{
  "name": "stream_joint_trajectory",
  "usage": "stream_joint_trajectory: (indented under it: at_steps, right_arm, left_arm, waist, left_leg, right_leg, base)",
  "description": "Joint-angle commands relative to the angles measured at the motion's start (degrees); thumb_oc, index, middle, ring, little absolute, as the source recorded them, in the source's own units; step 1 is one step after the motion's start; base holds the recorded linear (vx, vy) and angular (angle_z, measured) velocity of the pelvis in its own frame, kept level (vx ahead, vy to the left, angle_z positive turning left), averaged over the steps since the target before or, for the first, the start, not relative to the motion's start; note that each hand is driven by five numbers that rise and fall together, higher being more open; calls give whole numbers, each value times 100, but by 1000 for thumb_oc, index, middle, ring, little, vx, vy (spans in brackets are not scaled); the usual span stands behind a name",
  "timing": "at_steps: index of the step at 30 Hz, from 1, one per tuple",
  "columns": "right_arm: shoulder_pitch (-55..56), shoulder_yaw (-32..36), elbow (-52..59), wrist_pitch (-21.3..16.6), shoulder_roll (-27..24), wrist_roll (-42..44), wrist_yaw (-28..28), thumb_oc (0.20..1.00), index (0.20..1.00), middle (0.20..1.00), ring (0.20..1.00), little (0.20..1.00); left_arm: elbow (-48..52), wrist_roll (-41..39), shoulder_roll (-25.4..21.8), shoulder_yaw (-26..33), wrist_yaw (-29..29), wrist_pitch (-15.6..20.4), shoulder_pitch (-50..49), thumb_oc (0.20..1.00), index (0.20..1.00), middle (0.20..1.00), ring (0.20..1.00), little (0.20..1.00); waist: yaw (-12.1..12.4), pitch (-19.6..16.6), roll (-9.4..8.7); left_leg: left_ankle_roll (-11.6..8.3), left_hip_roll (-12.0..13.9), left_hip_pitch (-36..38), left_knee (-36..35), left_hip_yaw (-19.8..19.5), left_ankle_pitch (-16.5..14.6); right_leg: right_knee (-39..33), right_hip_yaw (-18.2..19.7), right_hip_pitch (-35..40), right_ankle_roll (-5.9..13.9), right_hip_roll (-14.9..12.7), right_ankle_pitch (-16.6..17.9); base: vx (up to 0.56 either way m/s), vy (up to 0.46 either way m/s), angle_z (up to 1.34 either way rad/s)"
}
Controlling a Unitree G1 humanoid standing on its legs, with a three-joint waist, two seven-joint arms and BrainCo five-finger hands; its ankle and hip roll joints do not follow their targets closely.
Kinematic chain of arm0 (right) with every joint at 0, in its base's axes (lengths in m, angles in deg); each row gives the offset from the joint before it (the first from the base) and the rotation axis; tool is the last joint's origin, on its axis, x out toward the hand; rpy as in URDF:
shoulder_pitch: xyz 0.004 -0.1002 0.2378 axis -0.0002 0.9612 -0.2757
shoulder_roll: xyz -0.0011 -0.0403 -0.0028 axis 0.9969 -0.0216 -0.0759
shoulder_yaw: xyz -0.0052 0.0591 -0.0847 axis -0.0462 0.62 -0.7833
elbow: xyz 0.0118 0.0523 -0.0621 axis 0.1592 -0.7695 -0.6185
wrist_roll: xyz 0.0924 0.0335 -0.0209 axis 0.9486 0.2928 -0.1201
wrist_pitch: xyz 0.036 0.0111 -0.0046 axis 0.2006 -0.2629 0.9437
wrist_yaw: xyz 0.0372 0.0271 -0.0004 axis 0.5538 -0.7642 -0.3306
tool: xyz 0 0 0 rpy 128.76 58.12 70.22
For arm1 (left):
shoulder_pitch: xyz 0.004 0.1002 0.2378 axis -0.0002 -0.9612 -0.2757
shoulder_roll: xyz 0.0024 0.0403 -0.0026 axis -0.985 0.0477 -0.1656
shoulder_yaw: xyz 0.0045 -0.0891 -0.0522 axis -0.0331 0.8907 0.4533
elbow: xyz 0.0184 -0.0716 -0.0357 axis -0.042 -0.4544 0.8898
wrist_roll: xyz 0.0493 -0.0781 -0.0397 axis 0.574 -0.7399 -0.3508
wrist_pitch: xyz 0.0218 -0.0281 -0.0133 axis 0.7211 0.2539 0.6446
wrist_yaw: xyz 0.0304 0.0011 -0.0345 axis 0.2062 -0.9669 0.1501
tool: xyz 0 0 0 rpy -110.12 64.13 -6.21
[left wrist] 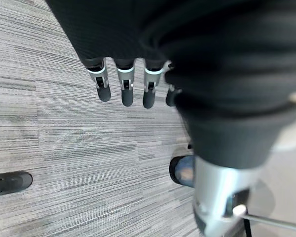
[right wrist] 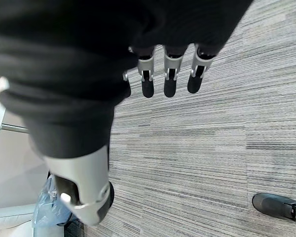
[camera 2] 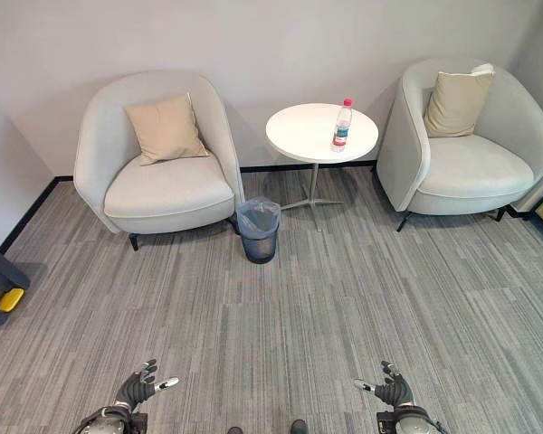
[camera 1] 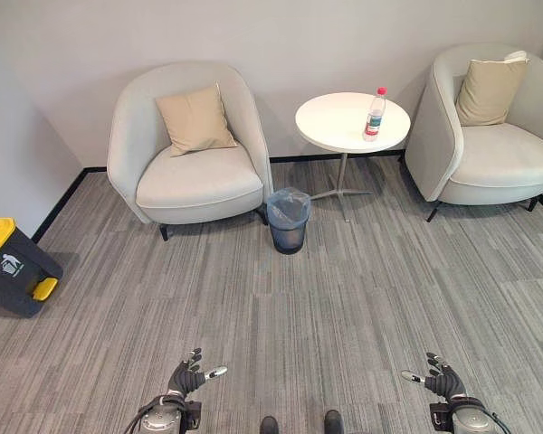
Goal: Gather garbage on tea table into small bin, then transfer packed bag to large trash can.
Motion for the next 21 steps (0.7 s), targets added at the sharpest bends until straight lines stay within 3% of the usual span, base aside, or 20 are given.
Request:
stream_joint_trajectory:
  at_steps: [1, 10, 21]
  right_arm:
    - [-226, 116, 59, -187, -5, 142, -116, 1000, 1000, 1000, 1000, 1000]
    - [-211, 189, 99, -152, 7, 212, -167, 1000, 1000, 1000, 1000, 1000]
    - [-399, 226, -16, -54, 11, 323, -251, 1000, 1000, 1000, 1000, 1000]
  left_arm:
    - [-11, -191, -106, 131, -116, 178, 234, 1000, 1000, 1000, 1000, 1000]
    - [6, -200, -101, 143, -132, 133, 188, 1000, 1000, 1000, 1000, 1000]
    - [116, -385, -145, 306, -248, 145, 147, 1000, 1000, 1000, 1000, 1000]
  waist:
    - [-88, -39, -164]
    - [-106, -34, -172]
    - [5, 119, -224]
  left_leg:
    - [-78, -210, 99, 153, 16, -620]
    - [-63, -211, 118, 201, 51, -687]
    - [5, -320, -359, 892, 108, -953]
  right_leg:
    - [171, -50, 244, 446, -168, -805]
    - [193, -10, 258, 447, -168, -834]
    - [417, 123, -16, 496, -266, -840]
  base:
    - [0, 0, 0]
    - [12, 9, -7]
    - [-2, 20, -5]
